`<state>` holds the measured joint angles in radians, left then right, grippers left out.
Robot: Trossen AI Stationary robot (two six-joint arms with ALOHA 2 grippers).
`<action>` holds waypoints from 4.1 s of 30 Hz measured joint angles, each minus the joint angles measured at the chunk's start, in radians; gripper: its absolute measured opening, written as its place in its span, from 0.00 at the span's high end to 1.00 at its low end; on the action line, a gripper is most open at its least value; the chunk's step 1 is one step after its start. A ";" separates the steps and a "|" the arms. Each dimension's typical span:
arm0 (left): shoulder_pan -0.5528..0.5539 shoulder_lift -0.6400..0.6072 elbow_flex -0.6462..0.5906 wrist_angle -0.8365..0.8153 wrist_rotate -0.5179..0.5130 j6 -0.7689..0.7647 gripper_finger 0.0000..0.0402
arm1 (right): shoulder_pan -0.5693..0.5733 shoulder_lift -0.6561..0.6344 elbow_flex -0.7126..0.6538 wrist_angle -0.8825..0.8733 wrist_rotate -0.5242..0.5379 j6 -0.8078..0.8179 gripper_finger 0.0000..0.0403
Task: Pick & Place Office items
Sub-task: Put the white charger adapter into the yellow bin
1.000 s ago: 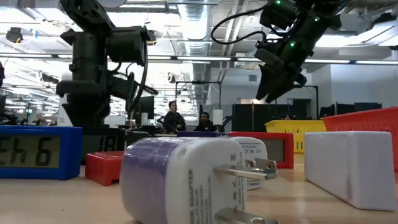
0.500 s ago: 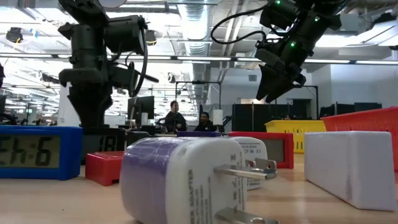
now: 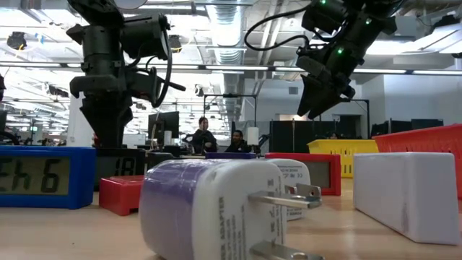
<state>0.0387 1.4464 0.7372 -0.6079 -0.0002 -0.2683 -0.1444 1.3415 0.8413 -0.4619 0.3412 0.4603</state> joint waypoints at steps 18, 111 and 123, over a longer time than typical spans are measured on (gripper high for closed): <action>0.000 0.085 0.000 0.031 0.000 0.036 0.56 | 0.000 0.000 0.000 -0.002 0.000 0.001 0.46; -0.011 0.195 -0.043 1.173 -0.399 0.599 0.64 | 0.037 0.178 0.000 0.654 -0.267 0.274 0.21; -0.013 0.195 -0.044 1.186 -0.399 0.548 0.64 | 0.037 0.289 0.039 0.694 -0.238 0.320 0.21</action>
<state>0.0257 1.6409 0.6933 0.5777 -0.3992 0.2798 -0.1074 1.6308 0.8808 0.2321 0.1028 0.7800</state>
